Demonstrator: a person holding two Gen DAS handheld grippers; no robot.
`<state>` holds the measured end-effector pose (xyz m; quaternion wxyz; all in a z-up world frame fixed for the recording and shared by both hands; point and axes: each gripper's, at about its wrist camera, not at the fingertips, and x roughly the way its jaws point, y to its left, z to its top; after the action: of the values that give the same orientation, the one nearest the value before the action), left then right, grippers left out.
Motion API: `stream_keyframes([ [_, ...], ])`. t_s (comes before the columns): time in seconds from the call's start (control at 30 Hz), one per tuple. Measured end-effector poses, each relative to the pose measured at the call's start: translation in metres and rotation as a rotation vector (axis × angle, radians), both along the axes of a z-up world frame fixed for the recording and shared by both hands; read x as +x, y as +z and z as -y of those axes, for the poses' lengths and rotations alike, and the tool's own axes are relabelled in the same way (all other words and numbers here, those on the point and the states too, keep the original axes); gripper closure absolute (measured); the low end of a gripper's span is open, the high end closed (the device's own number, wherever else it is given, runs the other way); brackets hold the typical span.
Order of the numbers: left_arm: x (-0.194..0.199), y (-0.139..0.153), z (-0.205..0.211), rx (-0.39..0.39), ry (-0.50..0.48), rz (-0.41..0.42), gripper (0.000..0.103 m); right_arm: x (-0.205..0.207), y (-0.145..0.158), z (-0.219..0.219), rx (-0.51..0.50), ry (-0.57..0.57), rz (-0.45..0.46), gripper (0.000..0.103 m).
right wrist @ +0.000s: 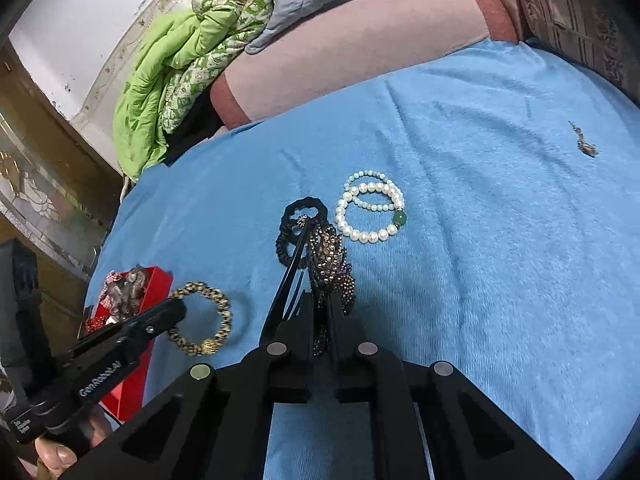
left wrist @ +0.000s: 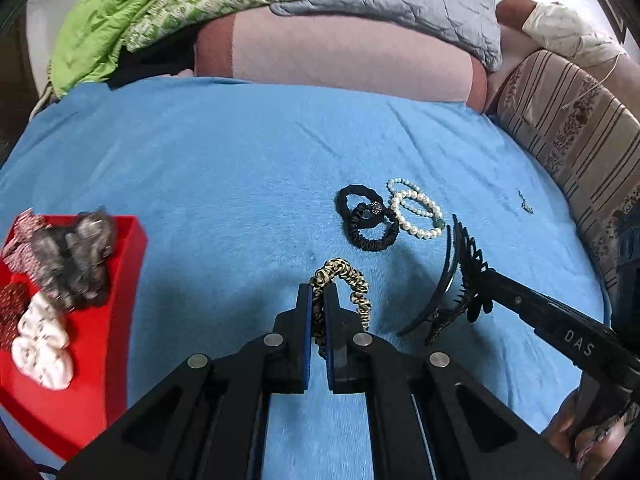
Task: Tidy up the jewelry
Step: 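Lift the hair tie and claw clip and carry them toward the red tray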
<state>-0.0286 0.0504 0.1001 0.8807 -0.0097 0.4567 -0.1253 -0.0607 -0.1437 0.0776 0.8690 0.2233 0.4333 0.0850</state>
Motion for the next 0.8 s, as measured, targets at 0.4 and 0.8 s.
stream_keyframes([
  [0.4,-0.057,0.030,-0.066,-0.034,0.126,0.053,0.098,-0.036,0.034,-0.031,-0.007,0.068,0.059,0.096],
  [0.8,-0.106,0.049,-0.151,0.036,0.313,0.139,0.098,-0.059,0.065,-0.103,-0.042,0.226,0.125,0.096],
])
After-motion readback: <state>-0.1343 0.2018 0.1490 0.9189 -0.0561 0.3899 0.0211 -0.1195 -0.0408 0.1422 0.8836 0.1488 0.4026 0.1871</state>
